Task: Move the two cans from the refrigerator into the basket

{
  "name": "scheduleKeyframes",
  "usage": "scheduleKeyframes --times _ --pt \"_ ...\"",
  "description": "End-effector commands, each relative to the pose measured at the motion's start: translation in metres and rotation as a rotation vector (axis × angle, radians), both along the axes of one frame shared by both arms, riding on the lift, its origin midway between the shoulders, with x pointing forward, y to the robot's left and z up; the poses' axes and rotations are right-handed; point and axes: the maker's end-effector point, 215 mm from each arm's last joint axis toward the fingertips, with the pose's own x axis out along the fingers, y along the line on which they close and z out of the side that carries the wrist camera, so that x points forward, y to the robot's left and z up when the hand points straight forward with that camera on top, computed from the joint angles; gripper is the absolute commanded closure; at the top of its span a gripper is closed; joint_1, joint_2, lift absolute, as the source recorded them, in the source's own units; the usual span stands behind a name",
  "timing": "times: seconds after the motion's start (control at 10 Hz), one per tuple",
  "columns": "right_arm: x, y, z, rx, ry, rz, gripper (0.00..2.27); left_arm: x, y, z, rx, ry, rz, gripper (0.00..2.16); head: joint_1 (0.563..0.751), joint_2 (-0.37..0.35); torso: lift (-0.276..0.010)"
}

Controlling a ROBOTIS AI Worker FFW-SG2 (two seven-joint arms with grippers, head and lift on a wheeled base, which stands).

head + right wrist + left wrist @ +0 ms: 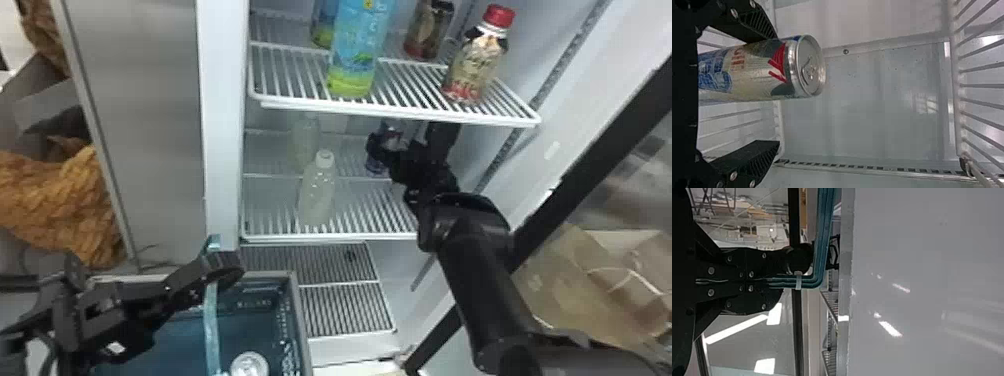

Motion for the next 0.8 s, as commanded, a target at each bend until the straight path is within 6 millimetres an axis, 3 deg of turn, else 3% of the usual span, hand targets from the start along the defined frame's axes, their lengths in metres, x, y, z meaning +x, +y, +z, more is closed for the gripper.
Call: scheduleKeyframes --times 0.0,0.2,0.7 --pt "0.000 0.000 -0.008 0.010 0.027 0.004 0.66 0.002 -0.001 0.001 0.001 -0.002 0.003 1.20 0.683 -0.294 -0.218" --pt "-0.001 -0.001 -0.010 0.002 0.034 0.006 1.29 0.001 -0.001 0.001 -0.003 0.000 0.003 1.20 0.686 -0.296 -0.218" --pt "-0.006 0.004 0.004 -0.044 -0.007 0.021 1.27 0.000 0.000 0.001 -0.009 0.003 0.006 1.20 0.688 -0.293 -0.218"
